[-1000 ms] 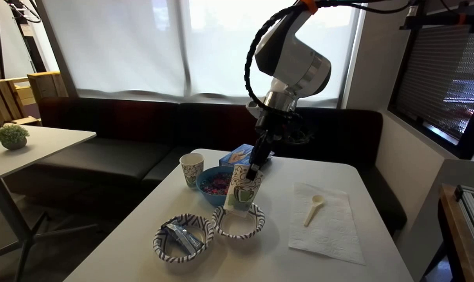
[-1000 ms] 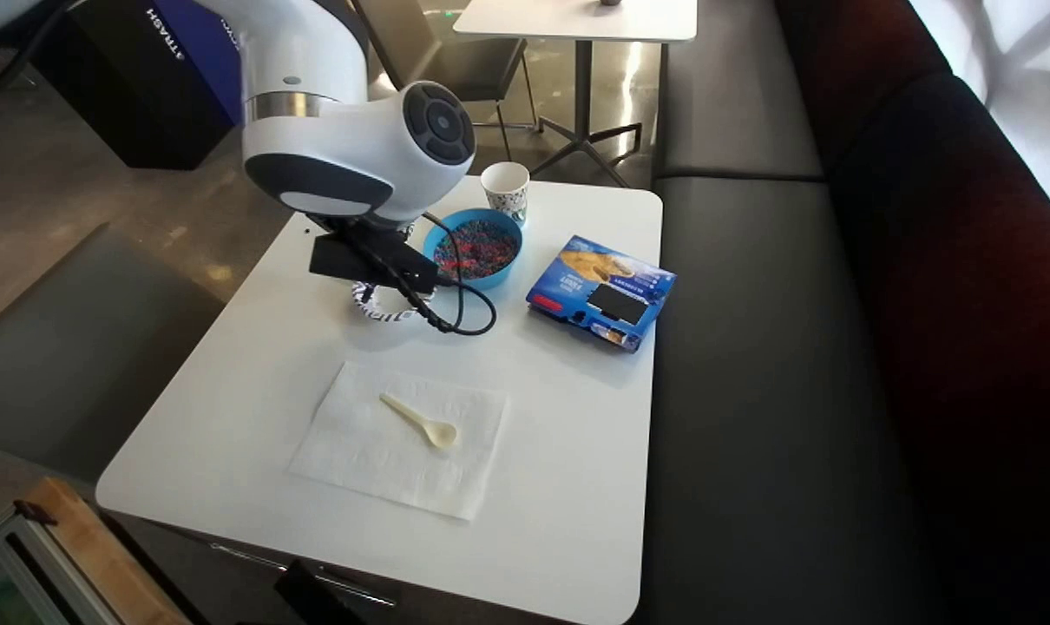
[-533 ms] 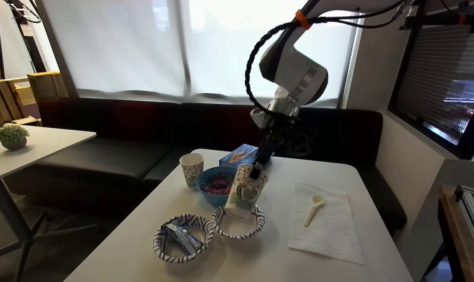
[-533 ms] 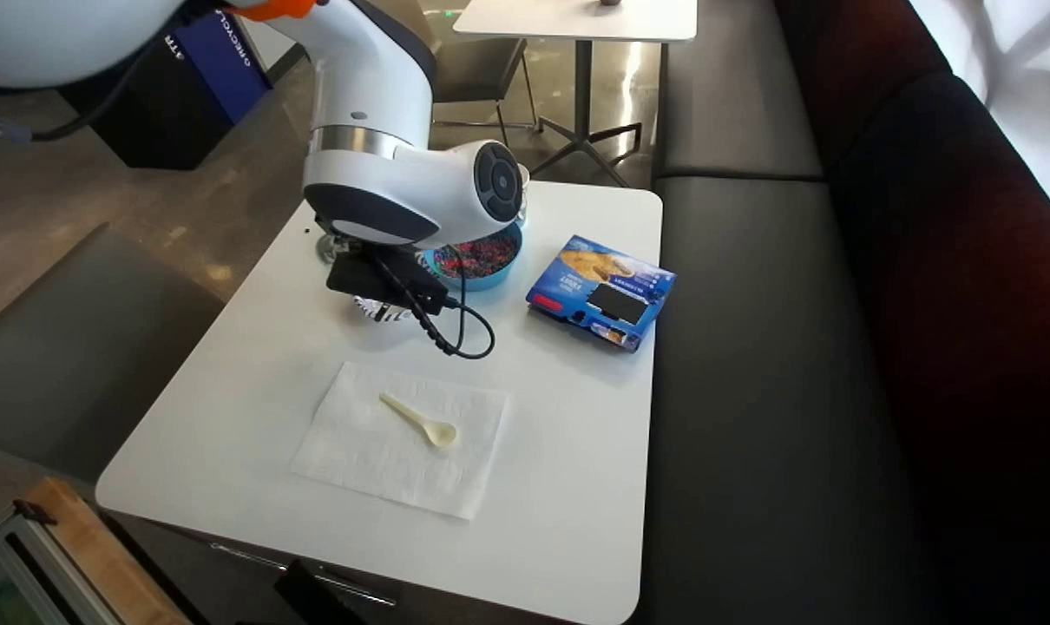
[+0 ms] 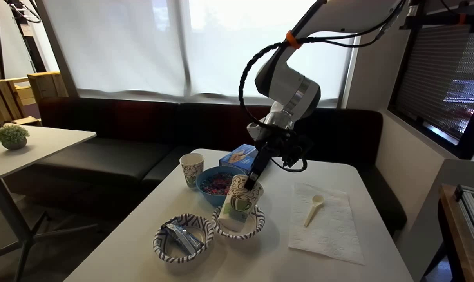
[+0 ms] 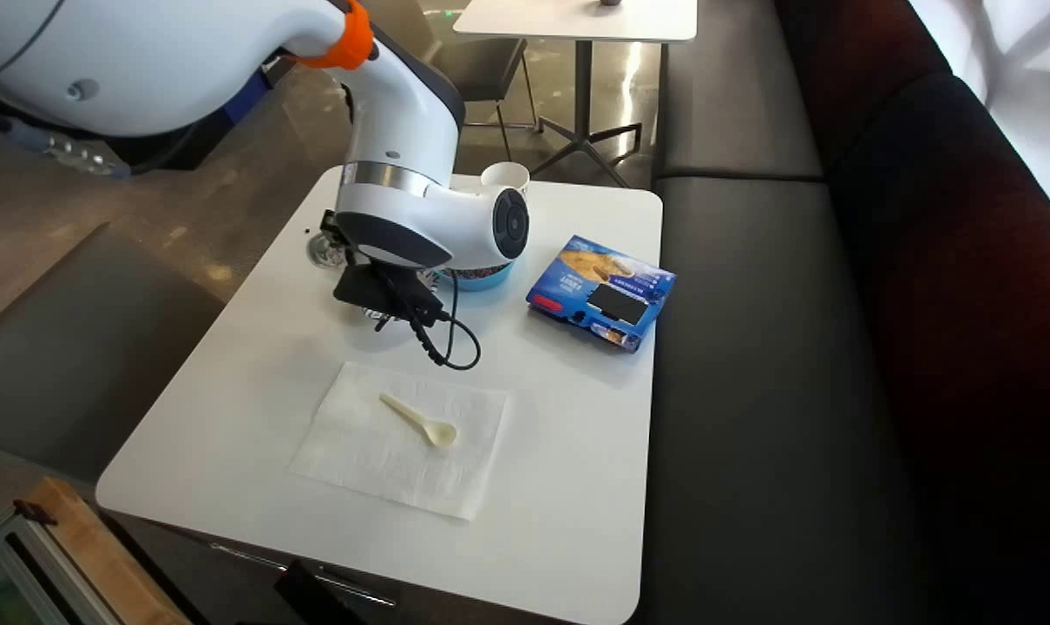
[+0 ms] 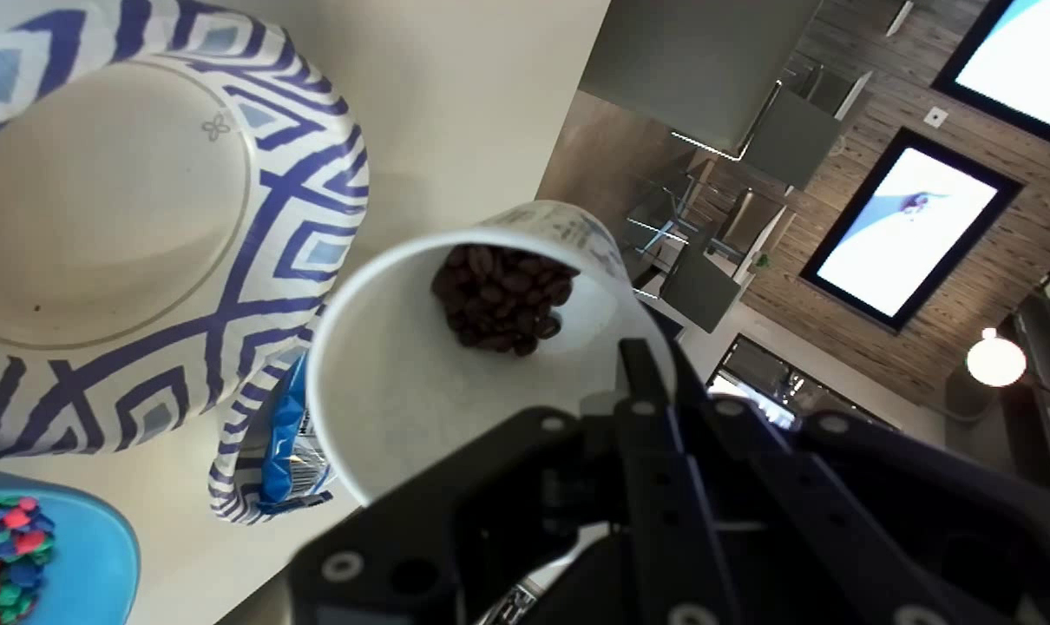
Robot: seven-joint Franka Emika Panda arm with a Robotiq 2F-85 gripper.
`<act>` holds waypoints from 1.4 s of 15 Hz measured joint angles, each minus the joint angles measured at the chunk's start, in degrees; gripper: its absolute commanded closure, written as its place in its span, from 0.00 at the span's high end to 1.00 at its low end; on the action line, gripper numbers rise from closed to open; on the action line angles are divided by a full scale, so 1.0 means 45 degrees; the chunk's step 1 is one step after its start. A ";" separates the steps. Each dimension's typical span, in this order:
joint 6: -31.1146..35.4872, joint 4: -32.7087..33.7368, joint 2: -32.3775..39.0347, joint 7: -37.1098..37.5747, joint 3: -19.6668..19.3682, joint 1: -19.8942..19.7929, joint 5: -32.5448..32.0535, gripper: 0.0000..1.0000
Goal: Empty the contents of the cup on the right into the empty bowl
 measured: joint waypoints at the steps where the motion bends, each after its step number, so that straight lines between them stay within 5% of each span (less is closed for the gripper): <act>1: -0.0171 0.0127 0.0164 0.0000 -0.0009 -0.0006 0.0123 0.01; 11: -0.2432 0.1659 0.1934 0.0400 -0.0341 -0.0055 0.1486 0.03; 21: -0.2580 0.1923 0.2288 0.0549 -0.0464 0.0028 0.1500 0.01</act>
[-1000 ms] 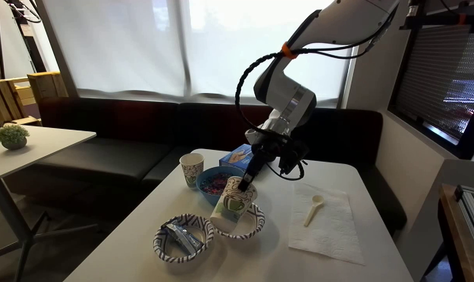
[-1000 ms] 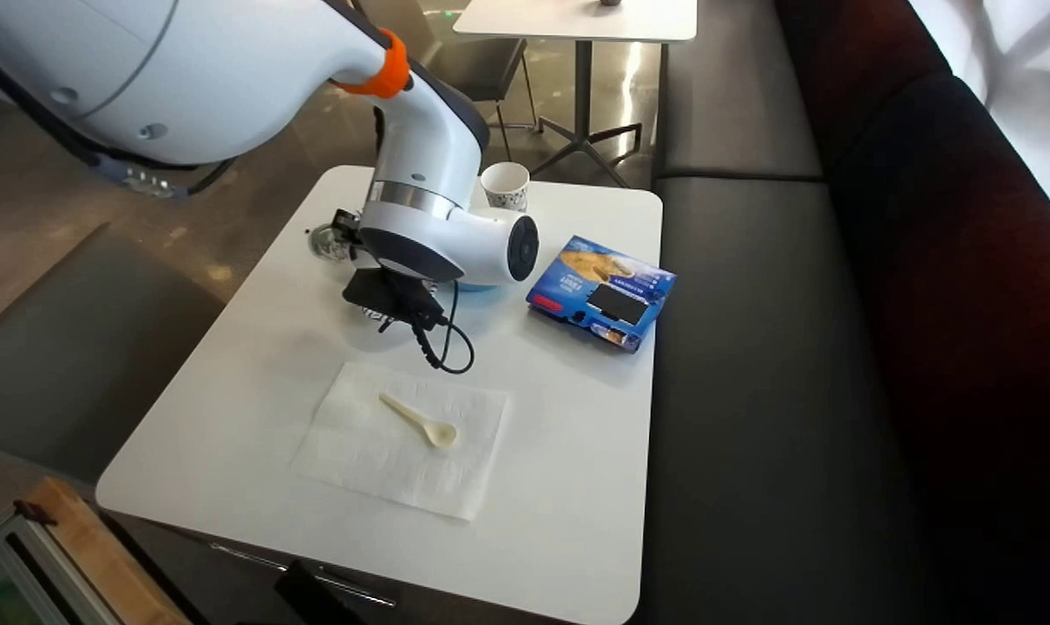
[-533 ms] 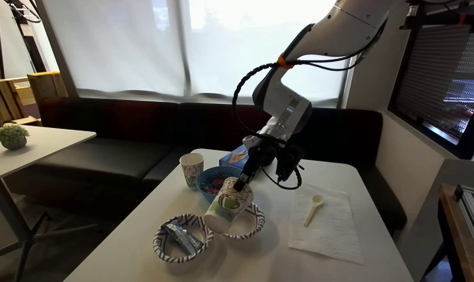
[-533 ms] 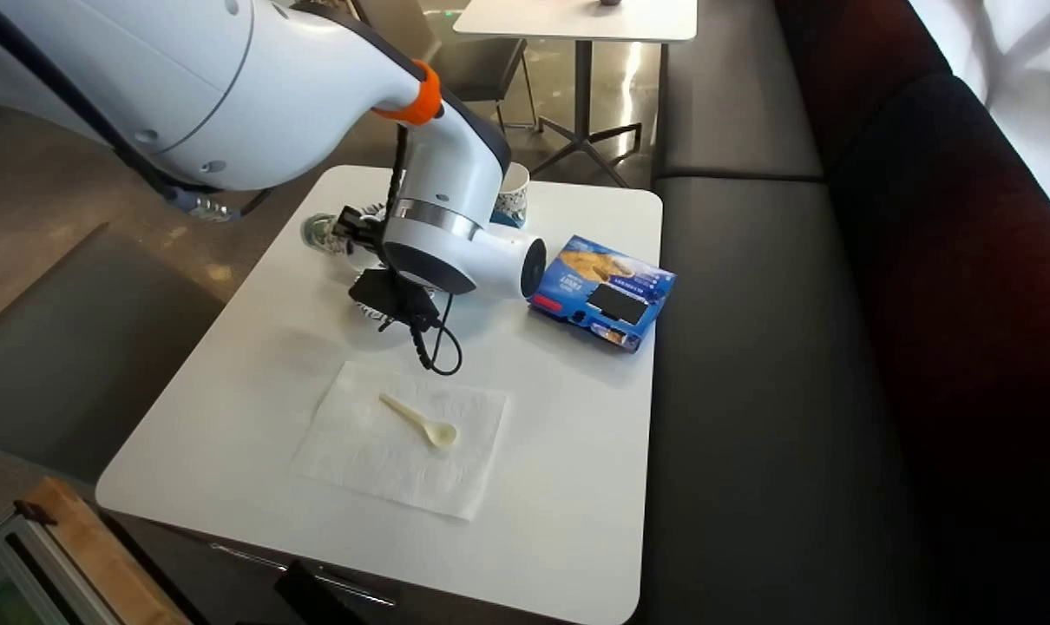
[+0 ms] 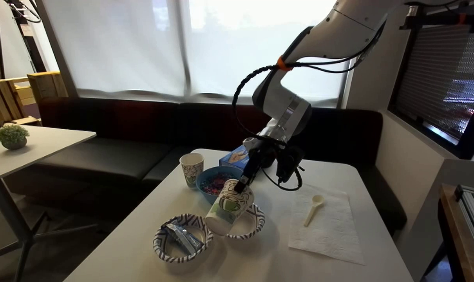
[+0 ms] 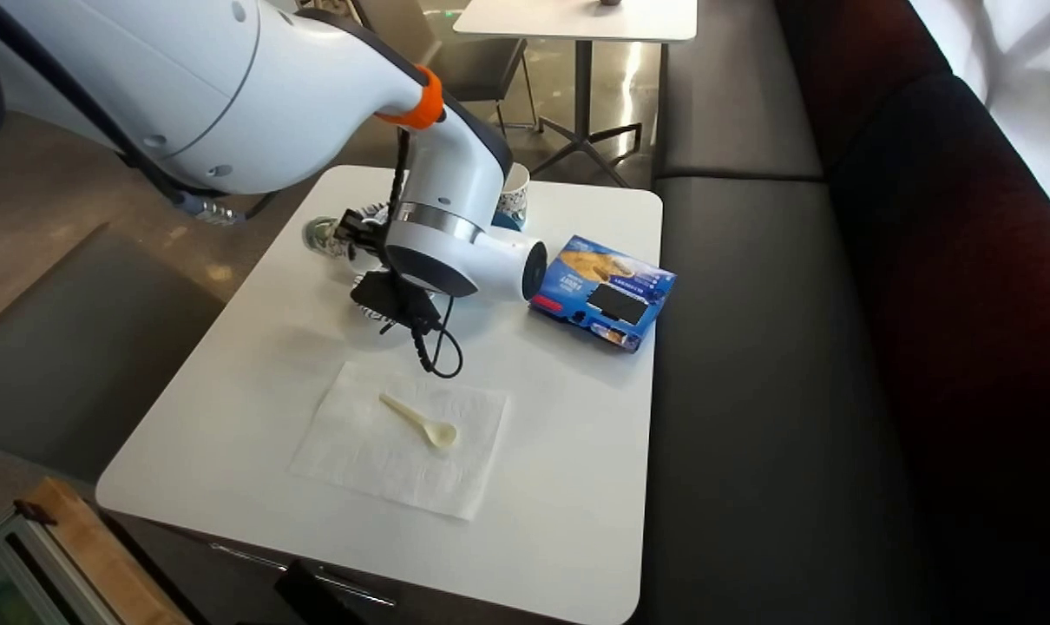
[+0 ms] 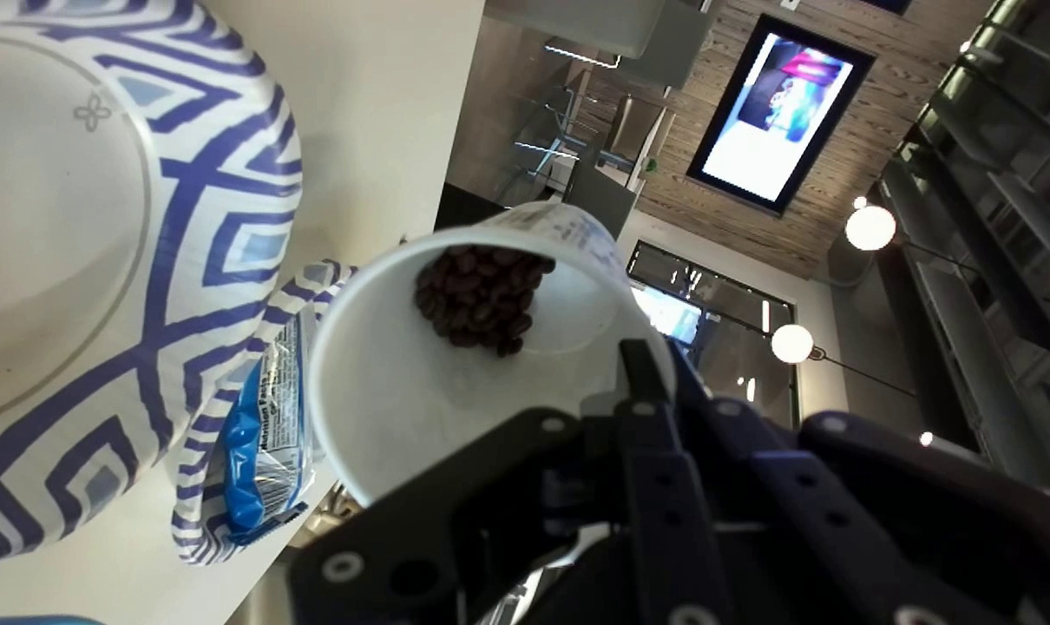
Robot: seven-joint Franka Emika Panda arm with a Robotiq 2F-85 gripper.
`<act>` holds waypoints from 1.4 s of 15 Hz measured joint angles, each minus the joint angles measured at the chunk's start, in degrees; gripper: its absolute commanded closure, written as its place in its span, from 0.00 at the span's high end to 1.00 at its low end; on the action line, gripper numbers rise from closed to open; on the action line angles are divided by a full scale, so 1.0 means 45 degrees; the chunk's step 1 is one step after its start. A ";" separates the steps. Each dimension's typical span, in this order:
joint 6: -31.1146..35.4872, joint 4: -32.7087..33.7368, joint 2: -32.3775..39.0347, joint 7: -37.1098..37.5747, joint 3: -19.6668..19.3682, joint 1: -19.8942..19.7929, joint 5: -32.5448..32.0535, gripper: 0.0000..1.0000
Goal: Empty the contents of the cup on the right into the empty bowl
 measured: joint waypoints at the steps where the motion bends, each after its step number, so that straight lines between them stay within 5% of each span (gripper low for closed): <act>1: -0.0089 0.0058 0.0098 0.0014 -0.0016 -0.0001 0.0016 0.01; 13: -0.2941 0.1633 0.1552 0.1143 -0.0204 -0.0535 0.1248 0.01; 21: -0.3350 0.2627 0.2605 0.2181 -0.0296 -0.0395 0.1552 0.01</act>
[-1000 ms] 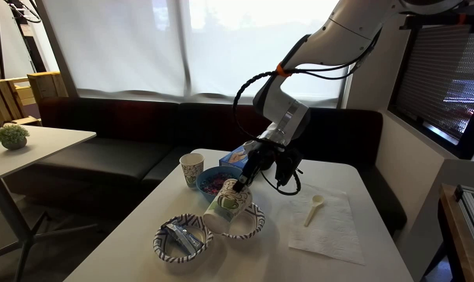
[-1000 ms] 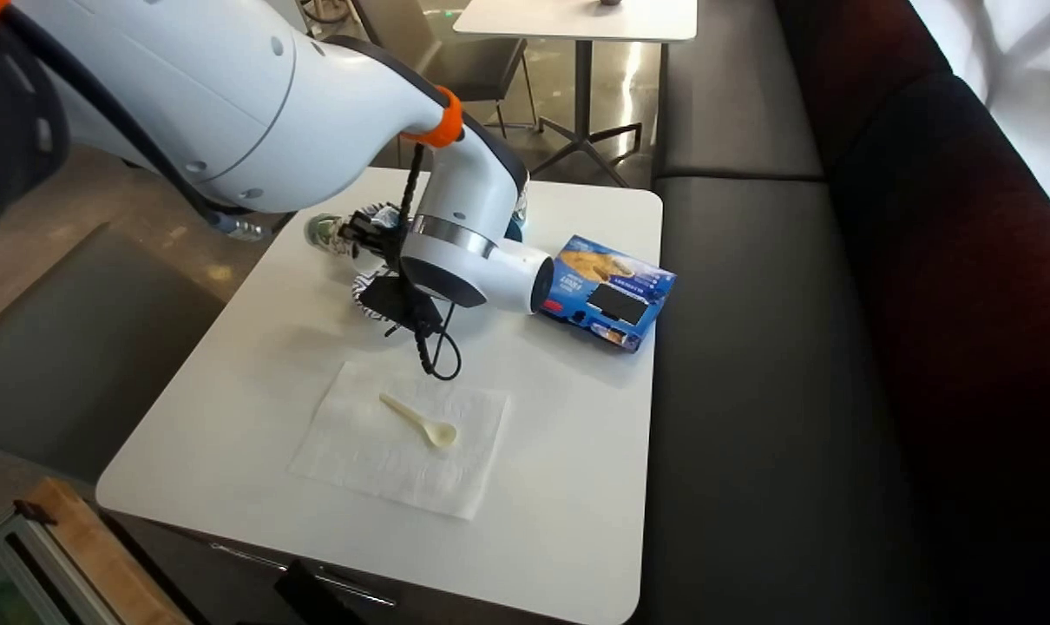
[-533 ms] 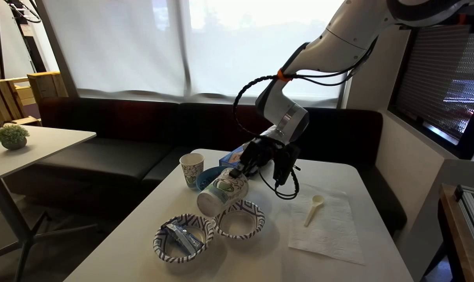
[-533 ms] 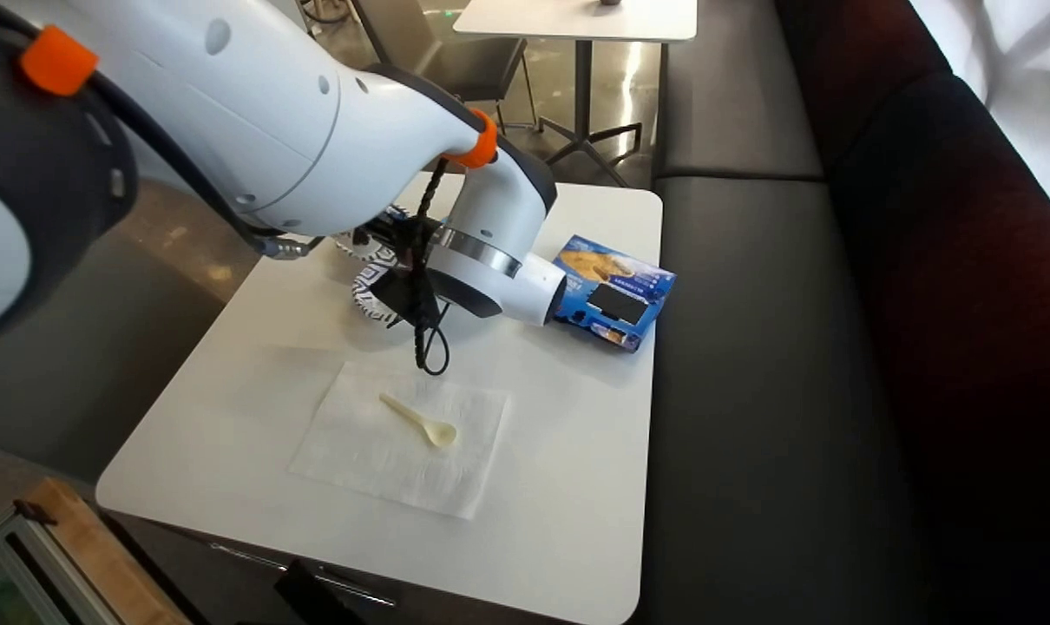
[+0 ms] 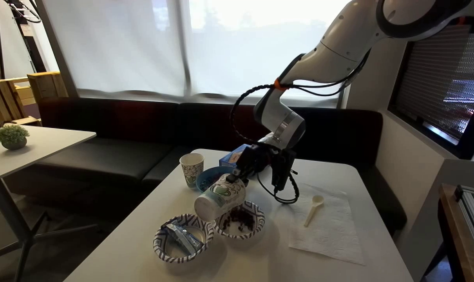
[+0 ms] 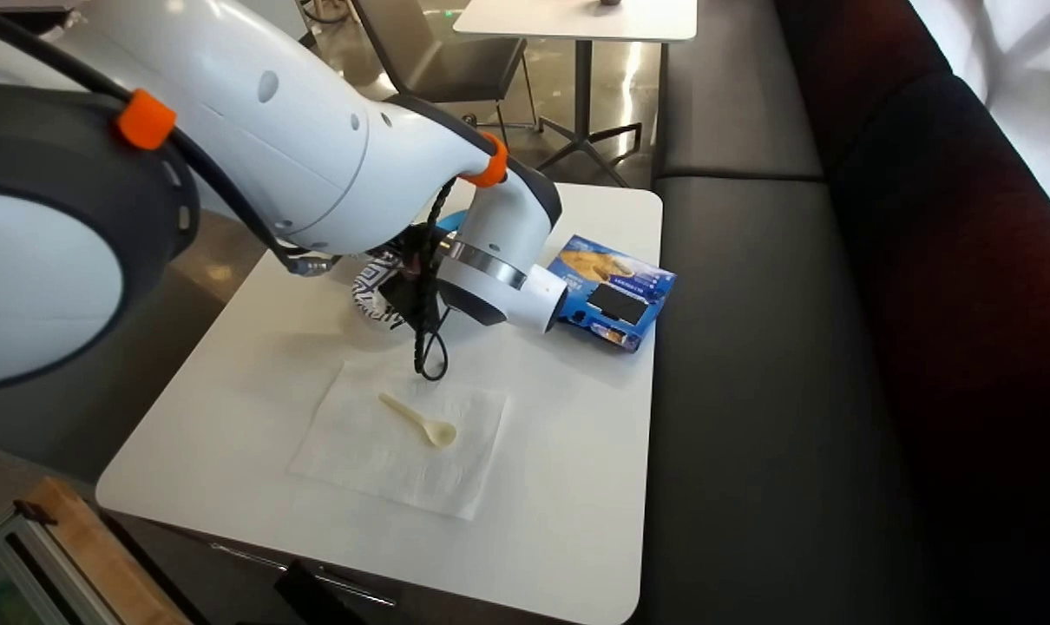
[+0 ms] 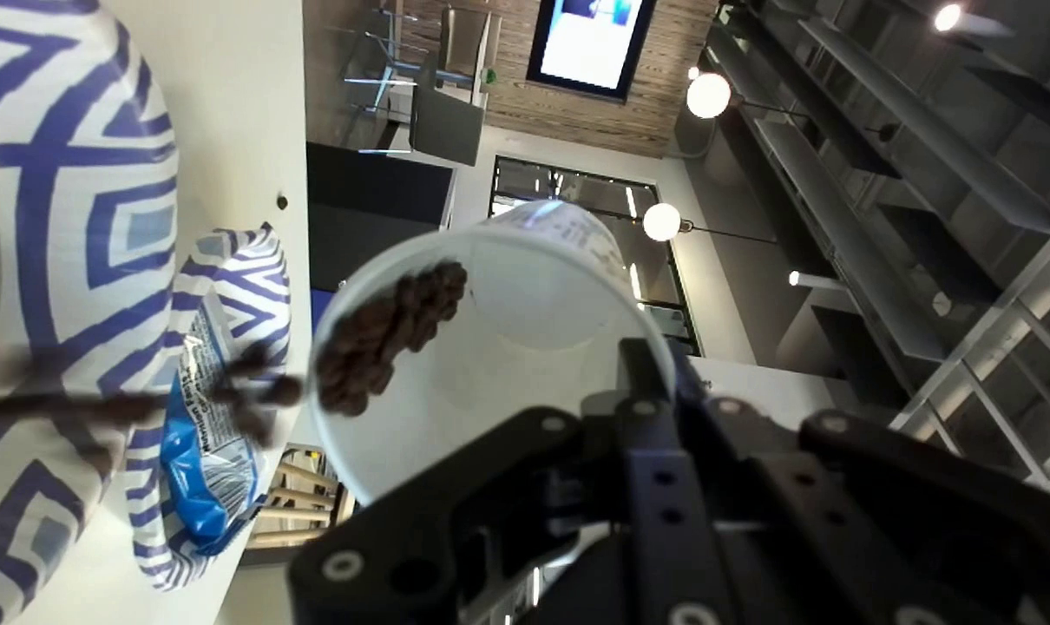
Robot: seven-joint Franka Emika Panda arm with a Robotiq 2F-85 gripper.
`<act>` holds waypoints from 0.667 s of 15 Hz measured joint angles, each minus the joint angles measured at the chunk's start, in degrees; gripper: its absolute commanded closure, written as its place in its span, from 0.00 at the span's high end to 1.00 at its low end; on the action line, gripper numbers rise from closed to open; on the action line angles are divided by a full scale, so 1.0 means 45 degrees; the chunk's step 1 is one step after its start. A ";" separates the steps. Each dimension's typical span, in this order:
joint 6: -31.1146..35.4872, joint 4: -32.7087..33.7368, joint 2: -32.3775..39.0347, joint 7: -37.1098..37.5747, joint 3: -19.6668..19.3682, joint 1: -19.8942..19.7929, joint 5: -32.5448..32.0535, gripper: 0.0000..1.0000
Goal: Empty the contents of the cup on the right into the empty bowl
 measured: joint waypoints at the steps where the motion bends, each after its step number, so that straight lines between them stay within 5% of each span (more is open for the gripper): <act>1: 0.0000 0.0114 0.0087 0.0136 0.0002 0.0073 0.0000 0.01; 10: -0.0928 0.1017 0.0852 0.1208 0.0078 0.0144 0.0265 0.01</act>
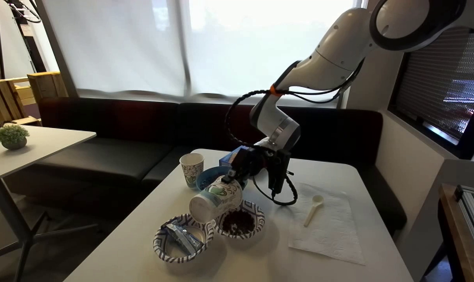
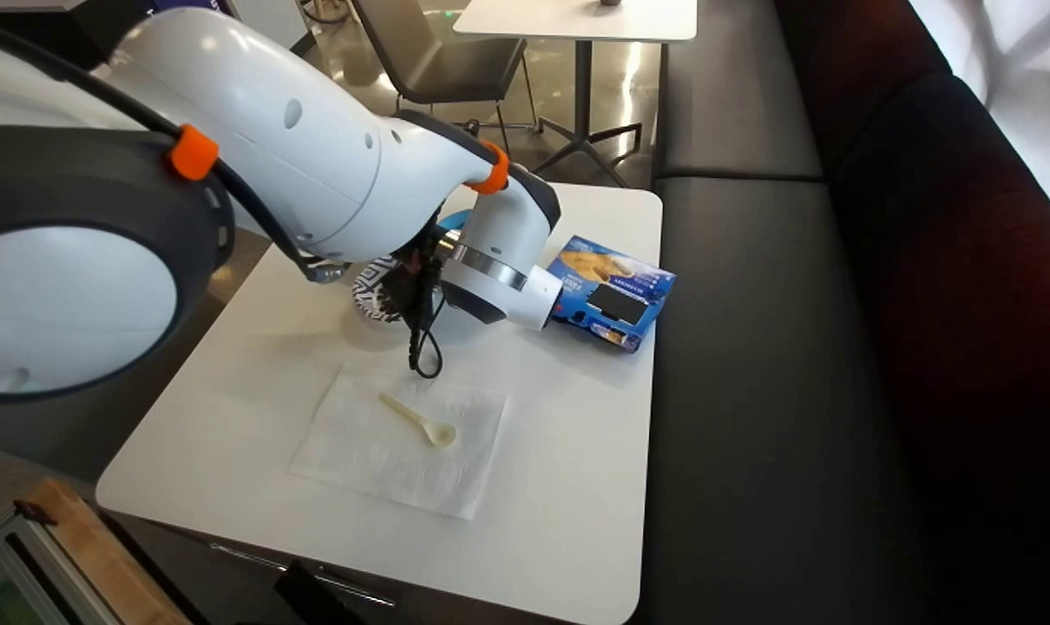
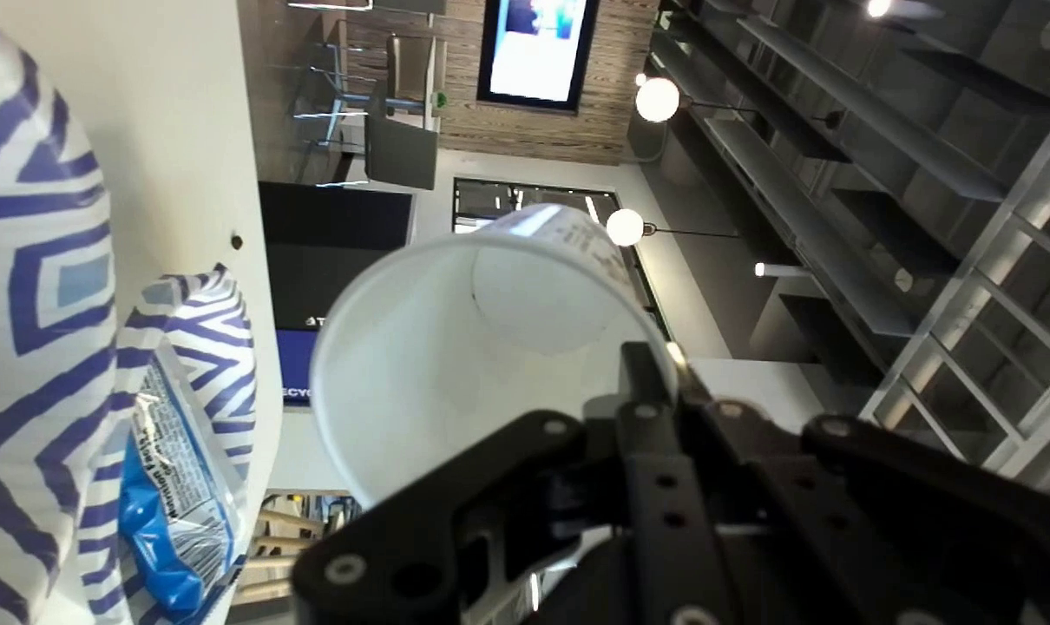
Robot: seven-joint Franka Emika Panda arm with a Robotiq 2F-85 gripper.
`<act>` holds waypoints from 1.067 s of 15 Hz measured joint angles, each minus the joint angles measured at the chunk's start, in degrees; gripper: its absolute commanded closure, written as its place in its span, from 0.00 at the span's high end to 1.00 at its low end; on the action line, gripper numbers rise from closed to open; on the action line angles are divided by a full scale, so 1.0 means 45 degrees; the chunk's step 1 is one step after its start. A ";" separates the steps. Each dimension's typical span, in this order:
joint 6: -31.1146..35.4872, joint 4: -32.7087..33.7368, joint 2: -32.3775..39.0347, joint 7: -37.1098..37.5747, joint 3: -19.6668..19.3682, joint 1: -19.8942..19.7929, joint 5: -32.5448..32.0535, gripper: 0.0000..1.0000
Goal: Empty the contents of the cup on the right into the empty bowl
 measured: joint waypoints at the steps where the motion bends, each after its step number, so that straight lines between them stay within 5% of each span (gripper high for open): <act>1: -0.0334 0.0105 0.0085 0.0093 0.0014 -0.0082 0.0122 0.01; 8: -0.2086 0.0703 0.0788 0.0518 0.0028 -0.0448 0.0847 0.01; 16: -0.1149 -0.0120 -0.1005 0.0259 -0.0473 0.0674 0.0456 0.01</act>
